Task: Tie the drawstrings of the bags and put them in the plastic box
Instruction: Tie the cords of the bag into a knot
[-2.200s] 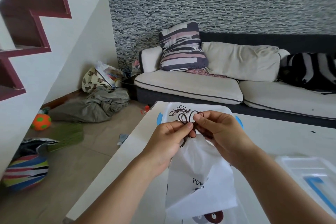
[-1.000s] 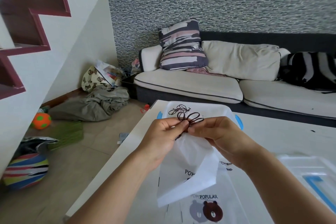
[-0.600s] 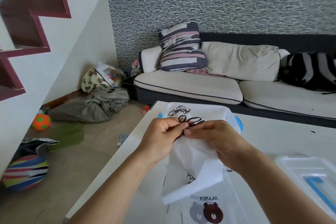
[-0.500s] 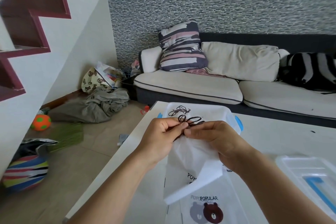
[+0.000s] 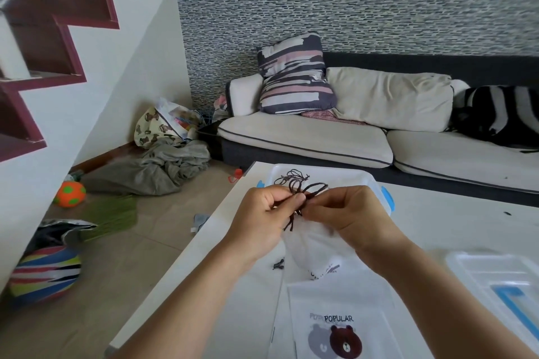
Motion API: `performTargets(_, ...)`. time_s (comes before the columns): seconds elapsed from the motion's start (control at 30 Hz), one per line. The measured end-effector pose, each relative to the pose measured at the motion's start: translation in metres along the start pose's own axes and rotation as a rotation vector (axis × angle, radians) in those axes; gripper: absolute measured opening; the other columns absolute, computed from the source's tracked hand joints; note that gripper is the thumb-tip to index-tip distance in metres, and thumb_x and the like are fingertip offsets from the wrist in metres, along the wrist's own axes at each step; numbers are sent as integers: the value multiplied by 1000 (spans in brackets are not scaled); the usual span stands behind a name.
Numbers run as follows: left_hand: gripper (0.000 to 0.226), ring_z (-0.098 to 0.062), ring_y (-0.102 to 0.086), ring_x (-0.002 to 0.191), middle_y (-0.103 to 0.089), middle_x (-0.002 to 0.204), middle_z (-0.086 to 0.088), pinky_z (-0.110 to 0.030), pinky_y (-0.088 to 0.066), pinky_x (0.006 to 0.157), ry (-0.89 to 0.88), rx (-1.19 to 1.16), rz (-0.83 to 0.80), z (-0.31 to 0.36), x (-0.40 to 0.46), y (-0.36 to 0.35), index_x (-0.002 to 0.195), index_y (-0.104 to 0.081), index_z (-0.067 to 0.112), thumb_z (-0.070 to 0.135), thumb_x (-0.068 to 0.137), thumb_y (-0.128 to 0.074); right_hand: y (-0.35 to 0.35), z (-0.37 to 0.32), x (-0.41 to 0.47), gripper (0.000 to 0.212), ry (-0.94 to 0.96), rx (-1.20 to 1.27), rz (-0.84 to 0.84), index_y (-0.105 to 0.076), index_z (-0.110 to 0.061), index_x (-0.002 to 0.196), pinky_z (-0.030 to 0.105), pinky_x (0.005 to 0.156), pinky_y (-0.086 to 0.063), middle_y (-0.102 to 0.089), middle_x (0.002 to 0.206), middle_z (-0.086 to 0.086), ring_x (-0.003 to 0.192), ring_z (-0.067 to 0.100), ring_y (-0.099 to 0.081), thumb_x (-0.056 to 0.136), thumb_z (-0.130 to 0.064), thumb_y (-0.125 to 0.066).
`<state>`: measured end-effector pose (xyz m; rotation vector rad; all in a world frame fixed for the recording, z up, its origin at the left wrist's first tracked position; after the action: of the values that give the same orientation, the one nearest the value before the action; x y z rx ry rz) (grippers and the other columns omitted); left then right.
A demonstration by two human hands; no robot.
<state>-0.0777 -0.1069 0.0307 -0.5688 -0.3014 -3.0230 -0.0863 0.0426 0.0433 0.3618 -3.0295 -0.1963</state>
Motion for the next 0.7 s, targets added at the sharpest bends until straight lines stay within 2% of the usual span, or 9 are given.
performTargets(0.03, 27, -14, -52, 74, -62, 84, -19, -31, -41, 72, -35, 43, 15, 2, 1, 1, 78, -73, 10, 29, 95, -65, -1, -1, 0, 11, 19, -8, 27, -78, -9, 71, 18, 52, -43, -72, 68, 7, 54, 10, -53, 78, 0, -80)
performTargets(0.1, 28, -6, -51, 67, -58, 67, 7, -22, -39, 66, -117, 155, 36, 10, 0, 2, 67, -68, 23, 20, 96, -66, 0, 0, 0, 13, 42, -31, 77, -72, -8, 72, 17, 48, -42, -68, 64, 6, 50, 11, -51, 77, 2, -79)
performTargets(0.17, 34, -3, -50, 64, -54, 64, 15, -17, -36, 62, -181, 224, 24, 16, -2, -1, 66, -64, 32, 14, 95, -67, 4, 3, 2, 15, 33, -44, 103, -66, -8, 82, 18, 45, -41, -69, 65, 5, 47, 13, -51, 78, 2, -78)
performTargets(0.27, 26, -10, -54, 68, -57, 68, 10, -23, -41, 64, -203, 223, -19, 14, -5, -6, 70, -70, 20, 14, 95, -66, 0, 7, 5, 12, 13, -127, -1, -71, -8, 93, 20, 47, -40, -67, 66, 5, 51, 14, -50, 85, 1, -70)
performTargets(0.37, 24, -13, -56, 71, -60, 73, -1, -28, -42, 69, -150, 156, -44, 9, -4, -6, 76, -72, 9, 17, 97, -64, -10, 18, 2, 17, -46, -153, -161, -71, 1, 88, 22, 50, -35, -54, 68, 4, 58, 14, -42, 94, -8, -58)
performTargets(0.47, 26, -6, -53, 68, -59, 70, 8, -20, -40, 67, -64, 87, -10, 8, -3, -2, 72, -71, 10, 16, 97, -64, -12, 23, 3, 19, -91, 93, -221, -74, 1, 99, 35, 69, -47, -70, 90, 11, 78, 25, -60, 92, -14, -66)
performTargets(0.53, 29, -9, -49, 68, -57, 70, 5, -25, -39, 67, -13, 48, -1, 5, -3, -1, 72, -69, 7, 18, 98, -62, -13, 22, 2, 21, -131, 292, -251, -73, 4, 106, 33, 84, -57, -74, 107, 17, 95, 26, -70, 89, -6, -67)
performTargets(0.63, 28, -17, -57, 79, -67, 83, -6, -35, -45, 77, 59, -143, -18, 0, -2, -3, 84, -74, 6, 28, 97, -64, -14, 21, -2, 31, -196, 468, -294, -66, 6, 114, 27, 77, -60, -72, 108, 17, 93, 23, -72, 87, -9, -67)
performTargets(0.7, 28, -20, -57, 81, -66, 83, -9, -37, -44, 81, 95, -228, -5, -2, -2, -3, 80, -75, 8, 31, 94, -66, -13, 19, -4, 29, -217, 496, -280, -67, 2, 117, 22, 70, -59, -74, 105, 13, 88, 17, -73, 94, -15, -62)
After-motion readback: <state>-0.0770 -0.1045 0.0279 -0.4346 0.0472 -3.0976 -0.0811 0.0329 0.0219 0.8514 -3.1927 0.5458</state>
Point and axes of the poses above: each hand's wrist, its own x-axis towards the middle knuckle, its own y-axis out of the back of the hand, z = x × y, the point moved 7 cm from there along x, towards the middle knuckle
